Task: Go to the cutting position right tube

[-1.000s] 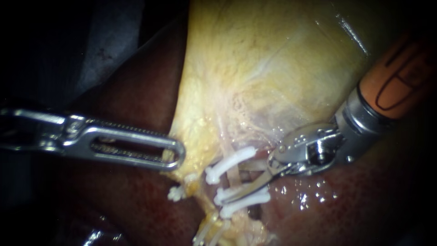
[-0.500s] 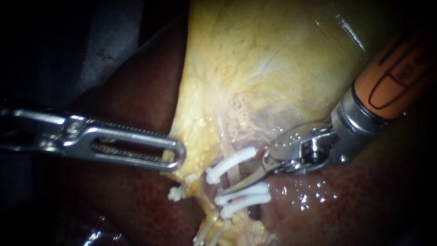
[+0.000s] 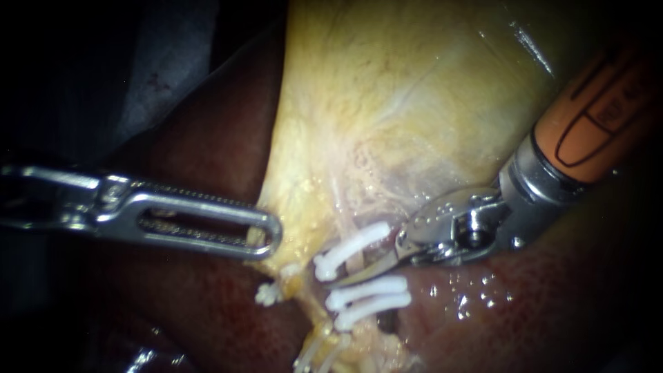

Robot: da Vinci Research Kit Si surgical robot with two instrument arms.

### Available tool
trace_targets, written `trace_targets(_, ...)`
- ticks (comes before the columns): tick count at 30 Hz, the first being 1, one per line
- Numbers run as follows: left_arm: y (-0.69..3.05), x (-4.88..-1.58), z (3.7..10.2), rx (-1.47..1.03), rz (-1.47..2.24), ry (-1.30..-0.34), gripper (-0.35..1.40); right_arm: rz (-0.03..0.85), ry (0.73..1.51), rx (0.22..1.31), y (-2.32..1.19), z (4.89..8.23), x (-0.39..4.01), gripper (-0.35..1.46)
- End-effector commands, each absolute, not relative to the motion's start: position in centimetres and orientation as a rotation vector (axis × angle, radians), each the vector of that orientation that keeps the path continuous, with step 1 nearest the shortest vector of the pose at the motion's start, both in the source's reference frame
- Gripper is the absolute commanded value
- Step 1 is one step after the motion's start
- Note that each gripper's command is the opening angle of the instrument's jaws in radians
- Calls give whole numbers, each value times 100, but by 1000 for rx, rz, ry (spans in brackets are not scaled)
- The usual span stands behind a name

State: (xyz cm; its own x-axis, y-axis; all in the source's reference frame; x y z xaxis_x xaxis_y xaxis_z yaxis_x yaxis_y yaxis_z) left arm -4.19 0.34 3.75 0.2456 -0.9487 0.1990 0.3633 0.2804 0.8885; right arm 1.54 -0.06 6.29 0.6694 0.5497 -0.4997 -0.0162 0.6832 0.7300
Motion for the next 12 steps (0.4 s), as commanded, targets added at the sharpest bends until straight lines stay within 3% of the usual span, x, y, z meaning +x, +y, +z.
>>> trace_targets(1,34,-419,375,828,-1051,-879,-35,355,783,763,-6,629,154,16)
trace_targets(12,34,-419,376,828,-1050,-879,-35,353,783,764,-7,629,154,16)
